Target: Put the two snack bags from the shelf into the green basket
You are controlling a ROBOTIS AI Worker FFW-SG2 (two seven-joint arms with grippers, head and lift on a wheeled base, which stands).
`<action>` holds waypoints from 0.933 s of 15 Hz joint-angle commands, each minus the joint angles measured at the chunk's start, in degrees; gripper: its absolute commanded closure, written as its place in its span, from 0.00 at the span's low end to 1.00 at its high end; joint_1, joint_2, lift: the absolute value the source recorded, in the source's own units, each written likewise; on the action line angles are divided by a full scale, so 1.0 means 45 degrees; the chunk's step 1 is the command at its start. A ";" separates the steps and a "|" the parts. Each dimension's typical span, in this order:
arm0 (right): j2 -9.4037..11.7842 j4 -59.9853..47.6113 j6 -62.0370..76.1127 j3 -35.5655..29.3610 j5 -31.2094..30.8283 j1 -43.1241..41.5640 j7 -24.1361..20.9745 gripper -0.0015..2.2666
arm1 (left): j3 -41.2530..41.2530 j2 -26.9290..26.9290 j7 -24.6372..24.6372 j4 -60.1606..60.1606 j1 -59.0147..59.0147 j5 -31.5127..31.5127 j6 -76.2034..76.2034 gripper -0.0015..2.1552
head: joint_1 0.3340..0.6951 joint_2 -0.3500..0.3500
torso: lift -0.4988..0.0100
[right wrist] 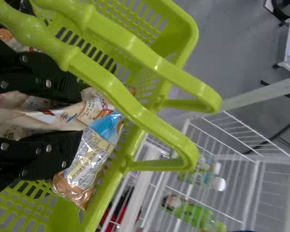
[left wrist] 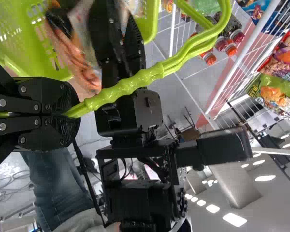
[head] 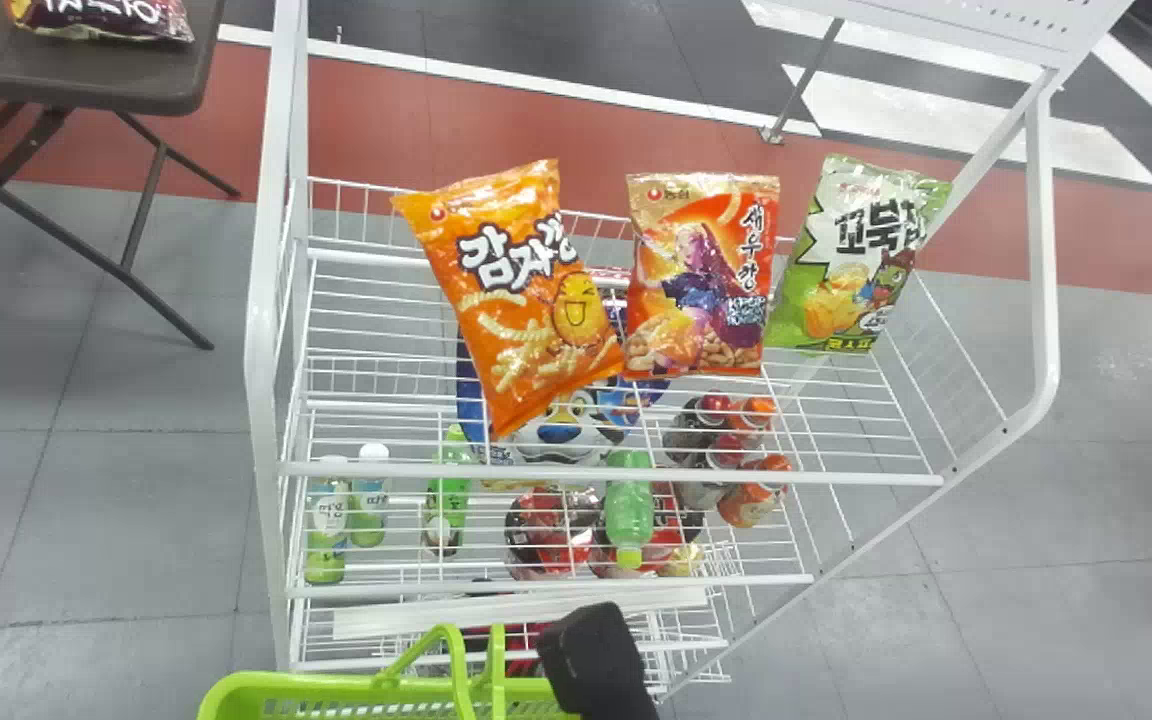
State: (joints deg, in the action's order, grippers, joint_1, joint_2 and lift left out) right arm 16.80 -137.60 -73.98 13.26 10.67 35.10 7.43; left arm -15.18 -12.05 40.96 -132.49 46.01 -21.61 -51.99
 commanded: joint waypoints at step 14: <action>-0.0667 -0.0731 0.8441 -0.4548 0.0441 -0.0358 0.0010 0.05 | -0.0084 0.0060 -0.0059 0.0010 -0.0010 0.0155 0.0000 0.77 | 1.00 0.00 | 0.96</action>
State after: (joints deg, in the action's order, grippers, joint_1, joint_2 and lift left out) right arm 14.13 -142.83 -40.79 -5.34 11.59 34.56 7.46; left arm -15.54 -11.82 40.69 -132.45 45.97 -20.92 -51.99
